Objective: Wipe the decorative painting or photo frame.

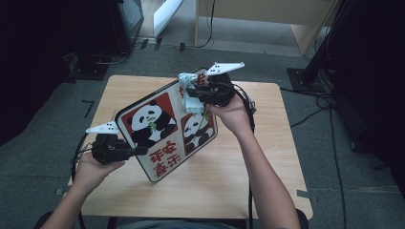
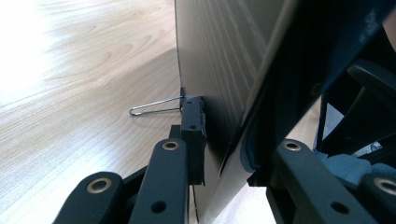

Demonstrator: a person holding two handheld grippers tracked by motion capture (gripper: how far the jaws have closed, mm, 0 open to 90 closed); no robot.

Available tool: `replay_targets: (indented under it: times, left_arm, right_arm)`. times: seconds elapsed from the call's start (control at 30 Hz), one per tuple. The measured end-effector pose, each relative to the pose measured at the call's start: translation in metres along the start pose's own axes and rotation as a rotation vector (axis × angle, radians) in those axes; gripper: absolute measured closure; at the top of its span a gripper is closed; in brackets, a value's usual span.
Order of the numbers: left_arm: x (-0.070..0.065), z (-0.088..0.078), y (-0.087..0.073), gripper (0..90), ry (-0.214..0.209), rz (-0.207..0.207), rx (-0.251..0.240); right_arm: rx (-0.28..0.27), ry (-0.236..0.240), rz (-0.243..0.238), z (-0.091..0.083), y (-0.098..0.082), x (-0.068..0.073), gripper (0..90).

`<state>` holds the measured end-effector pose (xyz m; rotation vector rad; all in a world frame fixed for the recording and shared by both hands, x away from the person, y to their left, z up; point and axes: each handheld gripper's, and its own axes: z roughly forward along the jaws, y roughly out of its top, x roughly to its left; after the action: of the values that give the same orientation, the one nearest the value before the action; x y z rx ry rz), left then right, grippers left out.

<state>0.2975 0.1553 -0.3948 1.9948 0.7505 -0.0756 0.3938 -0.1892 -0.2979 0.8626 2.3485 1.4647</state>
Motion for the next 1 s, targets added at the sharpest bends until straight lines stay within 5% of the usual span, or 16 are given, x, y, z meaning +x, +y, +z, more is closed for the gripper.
replay_targets:
  times: [1.0]
  left_arm:
    - [0.0, 0.0, 0.0, 75.1, -0.001, 0.003, 0.002]
  right_arm:
    - [0.014, -0.003, 0.04, 0.003, -0.028, -0.009, 78.4]
